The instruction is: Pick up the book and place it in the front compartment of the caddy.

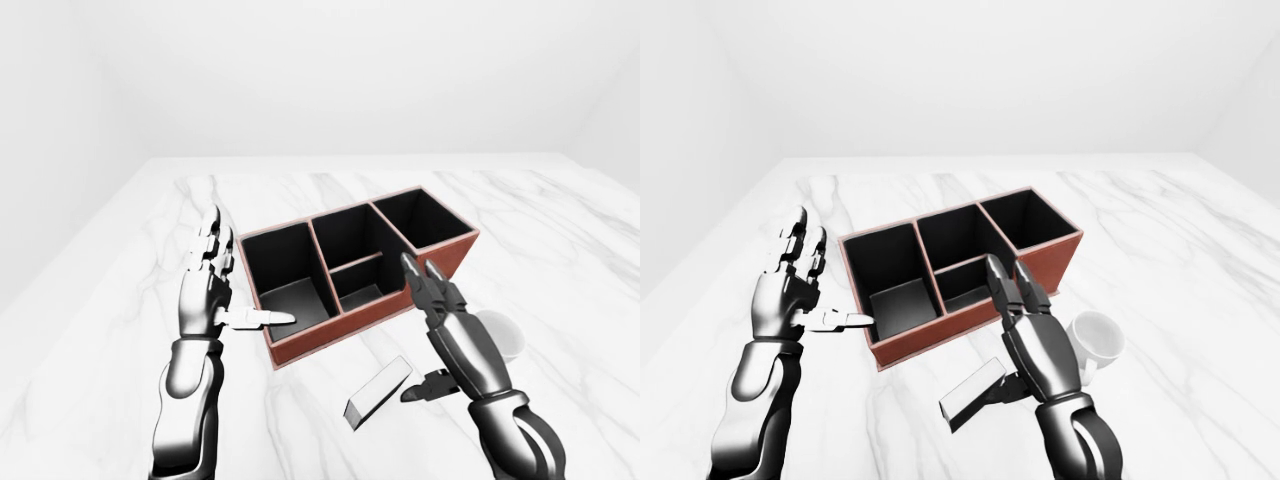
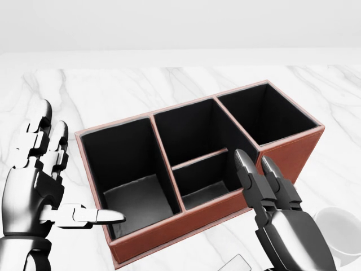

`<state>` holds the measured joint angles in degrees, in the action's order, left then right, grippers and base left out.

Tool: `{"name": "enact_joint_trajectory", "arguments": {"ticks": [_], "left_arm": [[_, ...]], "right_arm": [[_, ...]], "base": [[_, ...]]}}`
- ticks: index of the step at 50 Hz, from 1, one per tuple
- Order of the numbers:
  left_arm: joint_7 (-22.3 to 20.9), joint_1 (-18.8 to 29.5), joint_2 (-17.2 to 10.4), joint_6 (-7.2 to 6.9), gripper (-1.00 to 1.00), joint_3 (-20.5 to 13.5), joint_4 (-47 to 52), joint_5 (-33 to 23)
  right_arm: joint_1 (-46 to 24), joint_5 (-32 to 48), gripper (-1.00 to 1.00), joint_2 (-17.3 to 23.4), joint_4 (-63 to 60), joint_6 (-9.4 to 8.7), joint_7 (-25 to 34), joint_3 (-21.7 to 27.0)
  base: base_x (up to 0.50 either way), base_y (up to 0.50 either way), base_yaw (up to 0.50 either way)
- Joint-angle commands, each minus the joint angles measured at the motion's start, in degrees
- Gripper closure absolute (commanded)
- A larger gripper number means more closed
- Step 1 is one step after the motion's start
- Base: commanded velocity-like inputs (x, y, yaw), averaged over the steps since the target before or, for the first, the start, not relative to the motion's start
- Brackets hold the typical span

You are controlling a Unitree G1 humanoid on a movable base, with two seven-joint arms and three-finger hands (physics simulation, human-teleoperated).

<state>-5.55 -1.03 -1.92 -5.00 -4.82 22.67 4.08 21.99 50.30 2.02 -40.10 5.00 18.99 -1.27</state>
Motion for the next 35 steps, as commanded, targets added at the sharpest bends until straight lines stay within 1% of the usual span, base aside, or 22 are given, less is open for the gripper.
{"name": "enact_joint_trajectory", "arguments": {"ticks": [1, 10, 23, 35], "left_arm": [[-0.01, 0.21, -0.04, 0.00, -1.00, -0.07, -0.23, 0.03], [0.02, 0.11, -0.03, 0.00, -1.00, -0.03, -0.32, -0.01], [0.03, 0.06, 0.00, 0.00, -1.00, 0.09, -0.70, -0.18], [0.01, -0.11, 0.06, 0.00, -1.00, 0.30, -1.12, -0.41]], "right_arm": [[-0.36, 1.39, -1.00, 0.40, 1.04, 0.00, -0.75, -1.09], [-0.97, 2.50, -1.00, 1.04, 2.92, 0.00, -2.31, -2.10], [-1.35, 2.36, -1.00, 1.87, 3.14, 0.00, -2.40, -2.78], [0.19, 2.65, -1.00, 2.54, 4.59, 0.00, -2.76, -3.22]], "base": [[0.00, 0.00, 0.00], [0.00, 0.00, 0.00], [0.00, 0.00, 0.00], [0.00, 0.00, 0.00]]}}
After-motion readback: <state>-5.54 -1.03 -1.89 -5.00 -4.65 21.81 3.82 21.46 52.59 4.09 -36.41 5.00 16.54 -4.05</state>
